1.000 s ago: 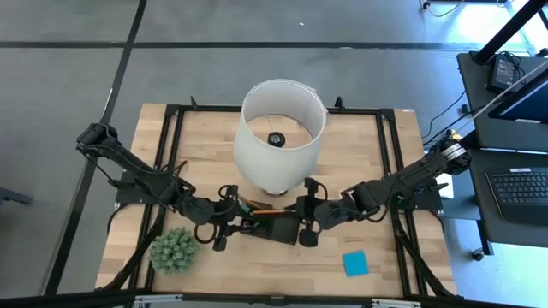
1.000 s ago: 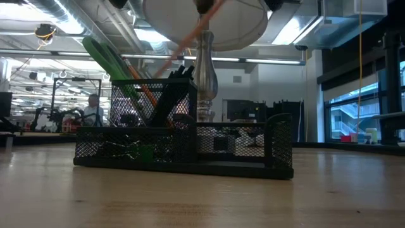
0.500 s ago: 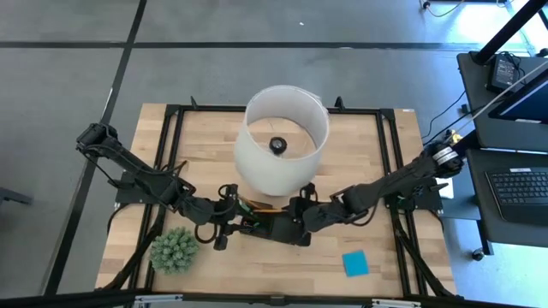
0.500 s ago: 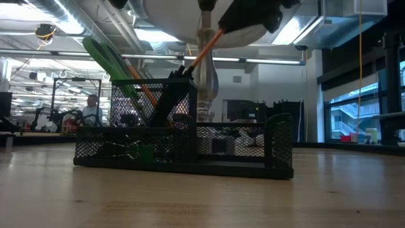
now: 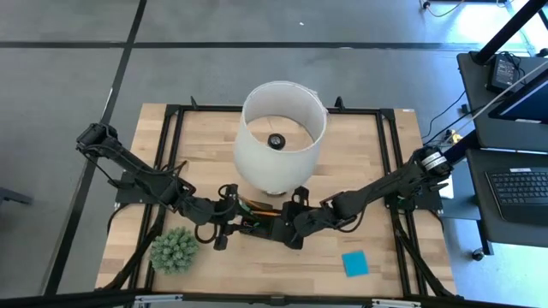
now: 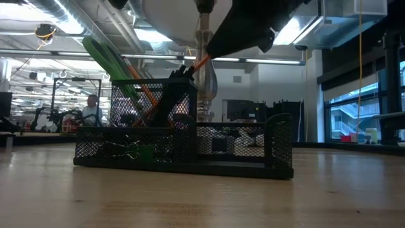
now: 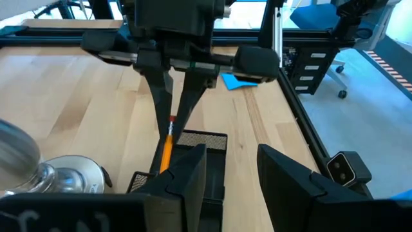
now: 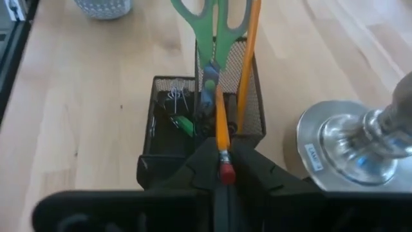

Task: Pick and place office supplies into organizer
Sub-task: Put the orange pencil into the black desk organizer, then put the blue sticky notes pad into the black desk organizer

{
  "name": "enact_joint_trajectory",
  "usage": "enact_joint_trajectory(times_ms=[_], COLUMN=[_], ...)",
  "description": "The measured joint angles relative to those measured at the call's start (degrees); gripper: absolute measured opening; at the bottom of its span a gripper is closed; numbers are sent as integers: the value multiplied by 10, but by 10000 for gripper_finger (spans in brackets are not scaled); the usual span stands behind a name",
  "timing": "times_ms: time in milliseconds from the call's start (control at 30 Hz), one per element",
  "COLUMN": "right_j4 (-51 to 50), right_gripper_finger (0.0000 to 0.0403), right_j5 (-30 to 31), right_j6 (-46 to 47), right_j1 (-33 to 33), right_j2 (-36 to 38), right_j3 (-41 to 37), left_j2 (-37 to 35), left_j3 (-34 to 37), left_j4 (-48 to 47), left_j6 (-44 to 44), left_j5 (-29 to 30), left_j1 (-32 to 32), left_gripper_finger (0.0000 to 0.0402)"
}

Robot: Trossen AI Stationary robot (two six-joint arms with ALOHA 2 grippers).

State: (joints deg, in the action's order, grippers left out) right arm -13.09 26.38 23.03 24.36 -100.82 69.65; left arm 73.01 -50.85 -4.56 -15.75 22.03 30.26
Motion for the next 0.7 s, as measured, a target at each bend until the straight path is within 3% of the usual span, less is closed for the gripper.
enact_joint_trajectory(times_ms=[467, 700], right_j4=[0, 0], right_gripper_finger=[54, 105], right_j5=[-7, -21], right_j6=[-8, -8], right_j1=[0, 0], right_j2=[2, 2], right_j3=[0, 0], left_j2=[0, 0], left_j3=[0, 0], left_j4=[0, 0], left_j6=[0, 0], left_j5=[0, 0], left_j1=[0, 0], left_gripper_finger=[132, 132])
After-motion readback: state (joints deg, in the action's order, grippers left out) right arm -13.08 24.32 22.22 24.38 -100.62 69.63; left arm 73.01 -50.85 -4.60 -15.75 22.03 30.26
